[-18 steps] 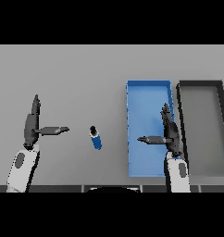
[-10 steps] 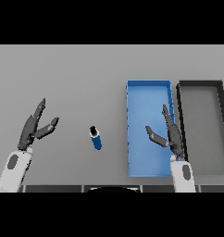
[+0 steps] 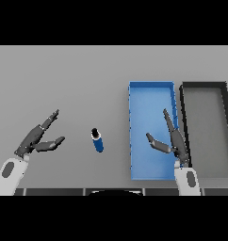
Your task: Pick up the blue pipe and place it into the blue bin.
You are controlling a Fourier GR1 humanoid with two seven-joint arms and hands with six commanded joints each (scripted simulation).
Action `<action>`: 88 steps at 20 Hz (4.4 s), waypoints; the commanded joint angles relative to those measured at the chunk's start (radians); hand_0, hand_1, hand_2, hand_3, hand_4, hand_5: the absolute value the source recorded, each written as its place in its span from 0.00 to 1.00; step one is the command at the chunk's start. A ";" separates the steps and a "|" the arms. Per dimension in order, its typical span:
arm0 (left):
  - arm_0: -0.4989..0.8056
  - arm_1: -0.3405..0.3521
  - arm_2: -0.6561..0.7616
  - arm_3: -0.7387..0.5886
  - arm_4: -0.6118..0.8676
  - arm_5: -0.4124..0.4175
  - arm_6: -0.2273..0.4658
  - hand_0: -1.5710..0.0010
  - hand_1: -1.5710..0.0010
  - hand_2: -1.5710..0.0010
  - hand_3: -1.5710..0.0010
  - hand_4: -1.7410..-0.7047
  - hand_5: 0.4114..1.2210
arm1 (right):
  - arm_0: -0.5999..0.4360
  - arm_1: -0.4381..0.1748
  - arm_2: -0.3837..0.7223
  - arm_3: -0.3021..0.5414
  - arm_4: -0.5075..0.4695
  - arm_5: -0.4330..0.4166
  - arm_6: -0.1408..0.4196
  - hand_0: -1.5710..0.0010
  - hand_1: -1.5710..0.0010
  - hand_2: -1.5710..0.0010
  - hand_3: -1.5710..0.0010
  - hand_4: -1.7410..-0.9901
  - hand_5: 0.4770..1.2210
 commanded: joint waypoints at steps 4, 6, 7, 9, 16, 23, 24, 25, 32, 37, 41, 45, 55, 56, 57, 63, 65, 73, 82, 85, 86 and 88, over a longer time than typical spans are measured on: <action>0.012 0.016 -0.087 -0.095 -0.035 -0.033 0.127 1.00 1.00 1.00 1.00 0.70 0.12 | -0.008 0.013 0.009 -0.015 -0.006 0.004 0.020 1.00 1.00 1.00 1.00 0.69 0.14; 0.023 0.005 -0.136 -0.134 -0.049 -0.048 0.173 1.00 1.00 1.00 1.00 0.67 0.09 | -0.010 0.022 0.011 -0.010 -0.003 -0.003 0.020 1.00 1.00 1.00 1.00 0.68 0.13; 0.024 0.006 -0.148 -0.142 -0.061 -0.052 0.181 1.00 1.00 1.00 1.00 0.66 0.08 | -0.003 0.020 0.013 -0.002 0.002 -0.002 0.007 1.00 1.00 1.00 1.00 0.69 0.13; 0.023 -0.019 -0.187 -0.134 -0.104 -0.060 0.162 1.00 1.00 1.00 1.00 0.63 0.07 | -0.015 0.013 0.010 0.003 0.005 -0.001 0.015 1.00 1.00 1.00 1.00 0.70 0.13; -0.044 -0.177 -0.264 -0.058 -0.182 -0.020 0.144 1.00 1.00 1.00 1.00 0.57 0.09 | -0.009 0.019 0.003 -0.002 -0.015 0.006 0.024 1.00 1.00 1.00 1.00 0.71 0.11; -0.102 -0.319 -0.275 0.097 -0.195 0.012 0.131 1.00 1.00 1.00 1.00 0.58 0.11 | 0.010 0.018 0.001 -0.013 -0.023 0.011 0.013 1.00 1.00 1.00 1.00 0.72 0.10; -0.122 -0.339 -0.279 0.126 -0.221 0.031 0.129 1.00 1.00 1.00 1.00 0.60 0.10 | 0.005 0.022 0.002 -0.015 -0.026 0.010 0.016 1.00 1.00 1.00 1.00 0.72 0.10; -0.120 -0.349 -0.285 0.151 -0.243 0.043 0.103 1.00 1.00 1.00 1.00 0.61 0.11 | 0.001 0.022 -0.001 -0.011 -0.026 0.008 0.021 1.00 1.00 1.00 1.00 0.72 0.09; -0.148 -0.446 -0.261 0.214 -0.142 -0.002 0.067 0.97 0.84 0.73 0.78 0.46 0.33 | 0.019 0.019 0.003 -0.015 -0.014 0.004 0.002 1.00 1.00 1.00 1.00 0.73 0.11; -0.146 -0.481 -0.262 0.213 -0.140 0.006 0.038 0.38 0.30 0.26 0.29 0.18 0.78 | -0.002 0.006 -0.008 -0.001 -0.016 0.007 0.006 1.00 1.00 1.00 1.00 0.74 0.11; -0.131 -0.483 -0.299 0.199 -0.166 0.032 0.010 0.15 0.12 0.11 0.13 0.17 0.91 | 0.009 0.014 0.004 0.012 -0.005 0.009 -0.002 1.00 1.00 1.00 1.00 0.75 0.11; -0.120 -0.485 -0.309 0.169 -0.190 0.055 -0.017 0.06 0.05 0.04 0.05 0.23 0.96 | 0.006 0.013 0.003 -0.002 -0.003 0.003 0.007 1.00 1.00 1.00 1.00 0.77 0.11; -0.186 -0.540 -0.285 0.021 -0.189 0.040 0.033 0.01 0.01 0.00 0.01 0.26 1.00 | 0.009 0.001 0.006 0.001 0.020 0.000 0.005 1.00 1.00 1.00 1.00 0.82 0.12; -0.192 -0.542 -0.282 0.008 -0.182 0.031 0.050 0.01 0.00 0.00 0.00 0.26 1.00 | 0.006 -0.003 0.000 0.001 0.015 0.001 0.012 1.00 1.00 1.00 1.00 0.82 0.12; -0.202 -0.547 -0.278 0.013 -0.183 0.026 0.066 0.00 0.00 0.00 0.00 0.26 1.00 | 0.006 0.000 0.004 0.007 0.019 0.000 0.008 1.00 1.00 1.00 1.00 0.82 0.12; -0.203 -0.557 -0.265 0.003 -0.182 -0.015 0.106 0.00 0.00 0.00 0.00 0.26 1.00 | 0.128 0.061 0.027 -0.069 0.078 -0.090 -0.020 1.00 1.00 1.00 1.00 0.83 0.14; -0.189 -0.556 -0.262 -0.012 -0.190 -0.017 0.098 0.00 0.00 0.00 0.00 0.26 1.00 | 0.212 0.103 0.047 -0.109 0.124 -0.149 -0.034 1.00 1.00 1.00 1.00 0.81 0.14; -0.176 -0.572 -0.248 -0.009 -0.237 -0.040 0.101 0.00 0.00 0.00 0.00 0.26 1.00 | 0.241 0.111 0.043 -0.260 -0.014 -0.088 -0.134 1.00 0.99 0.98 1.00 0.75 0.15; -0.178 -0.600 -0.229 -0.011 -0.265 -0.072 0.118 0.00 0.00 0.00 0.00 0.26 1.00 | 0.061 -0.072 0.141 -0.432 -0.085 0.151 0.213 1.00 1.00 1.00 1.00 0.69 0.08; -0.167 -0.597 -0.227 -0.016 -0.282 -0.084 0.099 0.00 0.00 0.00 0.00 0.26 1.00 | -0.003 -0.086 0.179 -0.447 -0.098 0.201 0.278 1.00 1.00 1.00 1.00 0.65 0.06; -0.161 -0.603 -0.231 -0.024 -0.283 -0.088 0.110 0.00 0.00 0.00 0.00 0.26 1.00 | -0.034 -0.085 0.187 -0.441 -0.101 0.211 0.296 1.00 1.00 1.00 1.00 0.65 0.06; -0.171 -0.622 -0.231 -0.012 -0.301 -0.082 0.129 0.00 0.00 0.00 0.00 0.26 1.00 | -0.090 -0.060 0.214 -0.433 -0.113 0.226 0.354 1.00 1.00 1.00 1.00 0.67 0.06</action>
